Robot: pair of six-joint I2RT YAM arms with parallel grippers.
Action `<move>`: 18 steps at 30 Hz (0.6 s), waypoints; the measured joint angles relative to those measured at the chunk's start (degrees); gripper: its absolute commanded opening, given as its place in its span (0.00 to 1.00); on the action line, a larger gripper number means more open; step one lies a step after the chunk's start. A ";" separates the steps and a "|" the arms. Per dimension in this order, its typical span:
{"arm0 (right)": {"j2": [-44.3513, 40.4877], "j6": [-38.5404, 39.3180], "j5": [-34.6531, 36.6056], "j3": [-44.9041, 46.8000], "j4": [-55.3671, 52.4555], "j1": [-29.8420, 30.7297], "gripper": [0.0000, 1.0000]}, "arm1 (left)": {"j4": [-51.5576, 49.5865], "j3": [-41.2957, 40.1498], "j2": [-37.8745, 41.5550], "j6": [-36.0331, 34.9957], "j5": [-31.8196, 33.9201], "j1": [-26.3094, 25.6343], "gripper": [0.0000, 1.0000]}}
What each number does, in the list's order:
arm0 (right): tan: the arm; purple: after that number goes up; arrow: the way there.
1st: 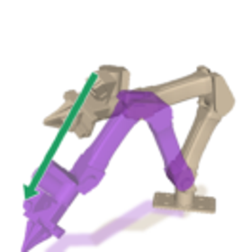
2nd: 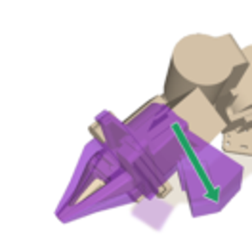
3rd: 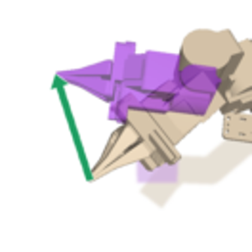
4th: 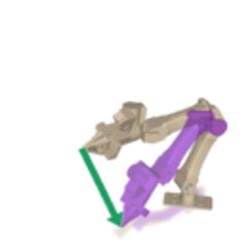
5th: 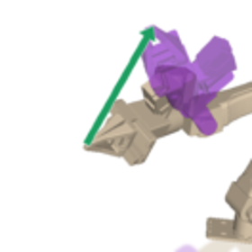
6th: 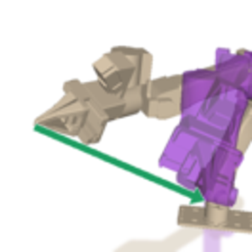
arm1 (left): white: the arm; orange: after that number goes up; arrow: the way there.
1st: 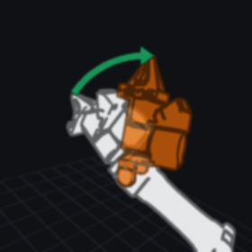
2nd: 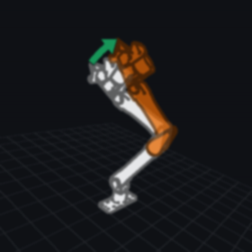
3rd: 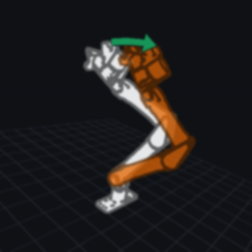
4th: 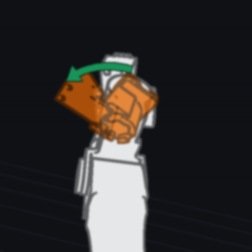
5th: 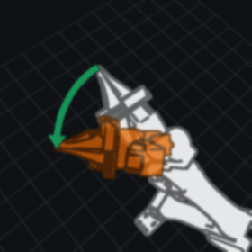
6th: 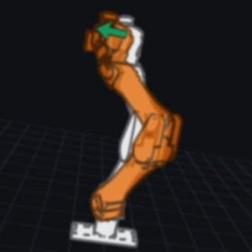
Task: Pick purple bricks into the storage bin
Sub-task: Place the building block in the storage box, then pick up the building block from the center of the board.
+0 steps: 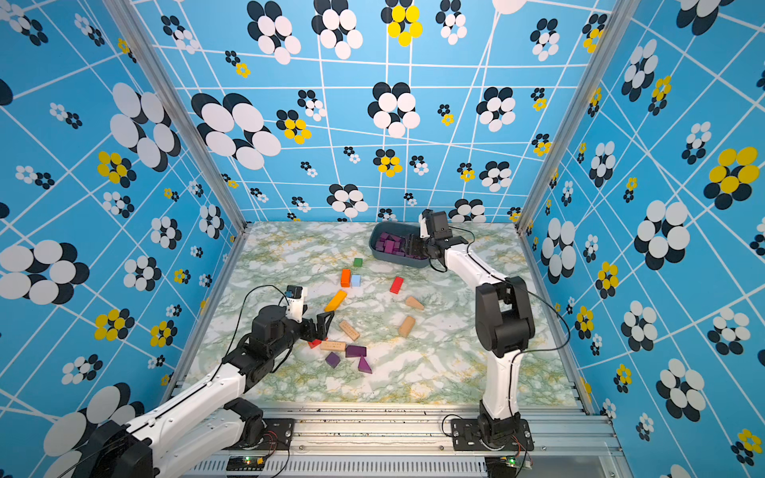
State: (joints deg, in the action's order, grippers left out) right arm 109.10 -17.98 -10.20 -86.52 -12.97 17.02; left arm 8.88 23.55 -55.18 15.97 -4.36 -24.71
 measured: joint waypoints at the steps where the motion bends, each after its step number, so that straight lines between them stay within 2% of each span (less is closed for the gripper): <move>1: -2.93 -0.02 -0.13 2.71 0.79 0.50 0.70 | -2.43 1.79 -0.61 0.74 -0.35 -0.02 1.00; 4: -10.93 0.35 -1.14 10.91 4.35 2.19 0.76 | -8.98 5.51 -0.90 2.89 -0.81 -0.59 1.00; 7: -16.41 0.90 -3.56 18.71 7.28 3.63 0.77 | -15.61 6.82 0.22 5.07 -0.59 -3.32 0.99; 16: -22.97 0.33 -12.92 37.48 13.14 2.95 0.99 | -29.57 8.24 1.22 11.58 0.57 -12.72 0.98; 18: -24.48 -0.90 -15.58 40.44 15.23 2.23 0.99 | -30.80 8.24 1.20 13.14 0.61 -14.05 0.96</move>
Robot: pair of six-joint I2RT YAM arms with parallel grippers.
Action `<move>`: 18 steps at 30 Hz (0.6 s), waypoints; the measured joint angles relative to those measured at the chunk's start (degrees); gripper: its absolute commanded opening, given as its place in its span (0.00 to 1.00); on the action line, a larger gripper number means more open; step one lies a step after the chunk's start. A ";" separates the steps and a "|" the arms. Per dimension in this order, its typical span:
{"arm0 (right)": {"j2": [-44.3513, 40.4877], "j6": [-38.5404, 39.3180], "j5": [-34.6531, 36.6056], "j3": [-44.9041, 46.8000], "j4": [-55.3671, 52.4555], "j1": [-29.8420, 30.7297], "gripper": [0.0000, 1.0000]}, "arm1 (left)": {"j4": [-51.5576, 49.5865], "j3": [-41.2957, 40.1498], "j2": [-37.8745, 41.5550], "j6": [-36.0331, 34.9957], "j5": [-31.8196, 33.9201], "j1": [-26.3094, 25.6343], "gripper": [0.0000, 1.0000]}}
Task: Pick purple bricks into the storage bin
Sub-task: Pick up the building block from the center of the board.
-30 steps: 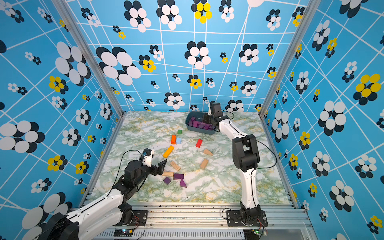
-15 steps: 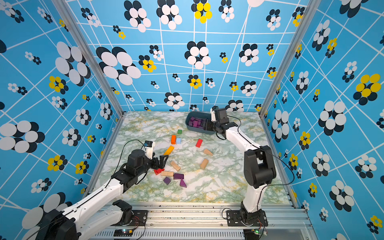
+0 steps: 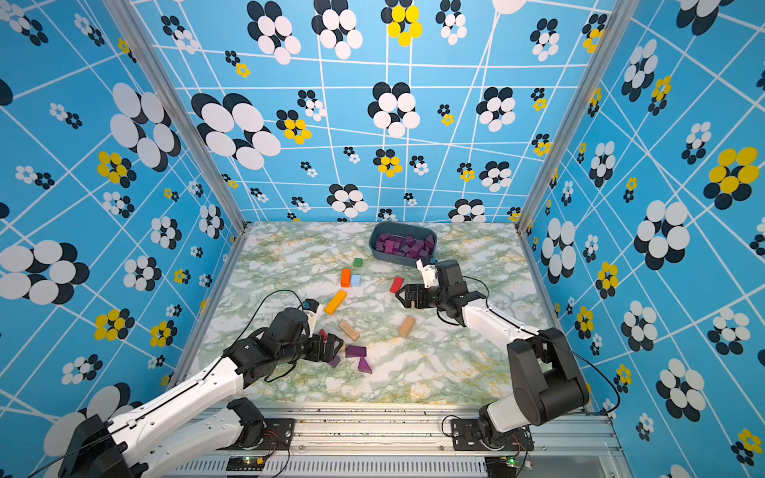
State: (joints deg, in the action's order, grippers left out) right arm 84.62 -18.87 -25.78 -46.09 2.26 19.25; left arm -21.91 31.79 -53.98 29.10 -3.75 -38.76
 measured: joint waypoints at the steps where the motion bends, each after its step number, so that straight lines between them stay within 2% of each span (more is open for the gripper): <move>1: -0.57 -0.46 -1.07 1.05 1.14 -0.26 0.99 | -0.48 0.00 -0.09 0.55 0.17 -0.68 0.95; 5: -2.73 -3.23 -5.81 4.96 7.41 -0.59 0.99 | -2.58 0.00 -1.60 2.64 0.79 -2.97 0.86; 9: -4.74 -5.66 -8.52 8.90 13.75 -0.48 0.99 | -4.98 0.00 -4.57 3.50 1.62 -4.37 0.83; 14: -9.70 -3.87 -5.92 13.16 16.37 3.34 0.99 | -6.51 0.00 -7.48 3.43 3.32 -5.22 0.83; 18: -11.26 -0.98 -3.41 13.09 16.31 6.75 0.99 | -6.82 0.00 -9.20 2.86 3.82 -5.25 0.76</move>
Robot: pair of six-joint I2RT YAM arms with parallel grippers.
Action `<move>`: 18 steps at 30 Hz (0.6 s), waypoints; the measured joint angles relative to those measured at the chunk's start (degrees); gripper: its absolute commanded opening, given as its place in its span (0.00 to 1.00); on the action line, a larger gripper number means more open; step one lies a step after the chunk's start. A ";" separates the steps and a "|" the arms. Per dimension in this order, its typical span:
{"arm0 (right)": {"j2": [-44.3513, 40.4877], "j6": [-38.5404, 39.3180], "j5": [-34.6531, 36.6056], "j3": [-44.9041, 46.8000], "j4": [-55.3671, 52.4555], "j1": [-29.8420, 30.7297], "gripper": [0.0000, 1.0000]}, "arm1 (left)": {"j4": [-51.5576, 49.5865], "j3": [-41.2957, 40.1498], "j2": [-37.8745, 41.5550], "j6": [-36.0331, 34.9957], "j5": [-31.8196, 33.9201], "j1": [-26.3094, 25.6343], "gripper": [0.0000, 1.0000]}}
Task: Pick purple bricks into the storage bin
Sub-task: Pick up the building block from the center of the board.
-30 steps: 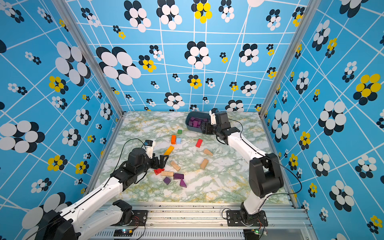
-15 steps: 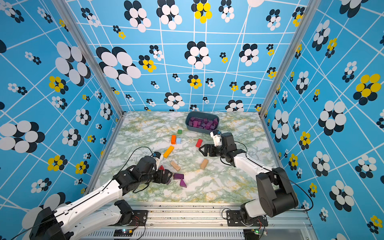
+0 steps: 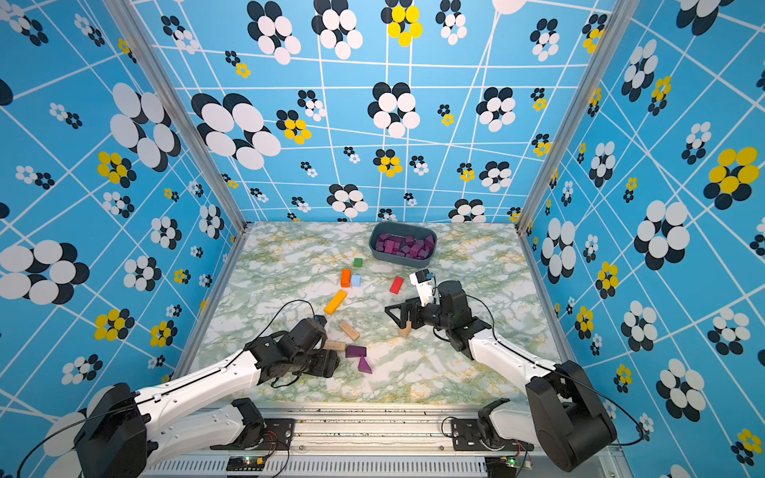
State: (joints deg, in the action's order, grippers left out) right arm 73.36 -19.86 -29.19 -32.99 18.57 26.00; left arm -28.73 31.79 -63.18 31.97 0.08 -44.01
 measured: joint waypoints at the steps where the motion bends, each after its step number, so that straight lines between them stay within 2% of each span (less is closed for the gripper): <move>1: 0.44 0.46 0.55 -0.15 -0.22 0.02 0.99 | 0.00 0.00 -0.39 -0.22 0.02 0.00 0.75; 10: 4.07 0.98 1.90 -0.26 -0.31 0.02 0.99 | 1.42 0.00 -4.26 -2.58 0.28 0.00 0.71; 15: 4.07 0.98 2.14 -0.26 -0.28 0.02 0.99 | 3.10 0.37 -5.35 -3.91 0.42 0.00 0.61; 18: 4.20 0.98 2.54 -0.26 -0.28 0.02 0.99 | 3.91 1.16 -7.10 -4.79 0.39 0.00 0.59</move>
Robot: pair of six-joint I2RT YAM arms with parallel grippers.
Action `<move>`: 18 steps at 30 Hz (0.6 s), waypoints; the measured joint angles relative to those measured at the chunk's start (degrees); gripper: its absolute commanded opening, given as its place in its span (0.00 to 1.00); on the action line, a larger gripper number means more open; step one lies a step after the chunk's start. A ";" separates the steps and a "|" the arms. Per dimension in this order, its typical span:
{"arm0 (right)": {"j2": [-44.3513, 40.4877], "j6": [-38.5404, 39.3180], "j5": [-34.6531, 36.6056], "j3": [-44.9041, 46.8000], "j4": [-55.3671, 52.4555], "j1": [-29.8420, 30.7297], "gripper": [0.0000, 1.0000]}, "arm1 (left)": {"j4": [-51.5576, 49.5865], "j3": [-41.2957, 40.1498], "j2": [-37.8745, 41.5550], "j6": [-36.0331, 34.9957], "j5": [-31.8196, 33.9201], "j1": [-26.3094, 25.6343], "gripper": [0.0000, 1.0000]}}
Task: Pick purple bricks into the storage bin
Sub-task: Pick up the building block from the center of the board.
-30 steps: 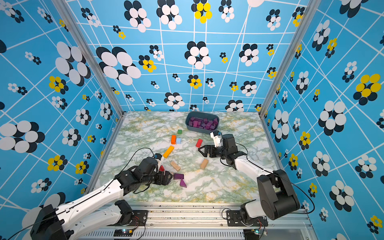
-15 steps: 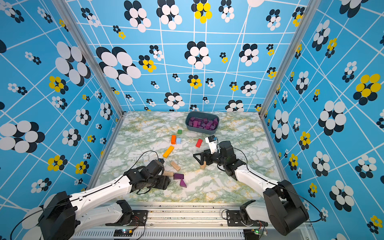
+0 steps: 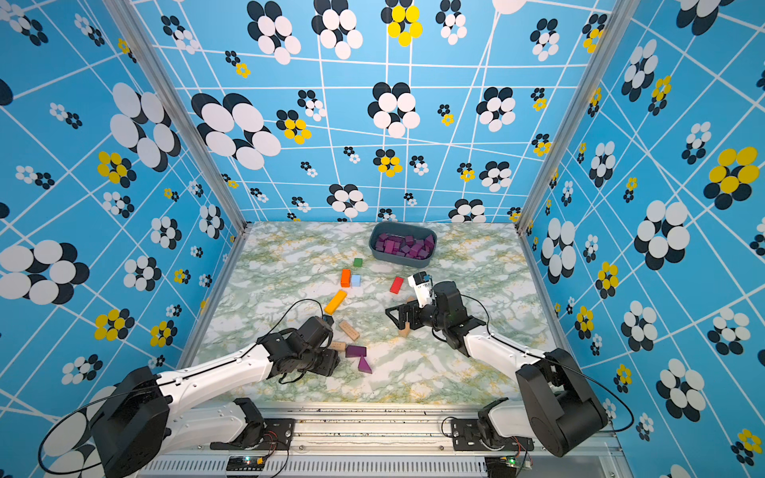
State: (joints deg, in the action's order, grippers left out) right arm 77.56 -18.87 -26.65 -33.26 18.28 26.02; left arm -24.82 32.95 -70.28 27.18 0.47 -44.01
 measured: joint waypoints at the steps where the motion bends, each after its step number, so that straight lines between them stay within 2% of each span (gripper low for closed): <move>1: 0.09 0.00 0.13 0.00 0.00 0.00 0.99 | 0.28 0.26 -0.68 -0.24 -0.02 0.00 0.58; 9: 0.83 -0.02 0.70 -0.02 -0.02 0.00 0.99 | 1.36 1.36 -3.28 -1.92 -0.04 0.00 0.47; 12: 1.11 -0.02 0.92 -0.02 -0.04 0.00 0.99 | 1.57 1.75 -3.61 -2.38 -0.22 0.00 0.39; 18: 1.18 -0.02 2.34 -0.15 -0.55 0.00 0.99 | 2.16 2.16 -5.90 -3.28 -1.11 0.00 0.41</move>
State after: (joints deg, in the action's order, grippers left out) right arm 78.74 -18.90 -24.32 -33.41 17.74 26.02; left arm -22.65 35.11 -76.18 23.90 -0.64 -44.01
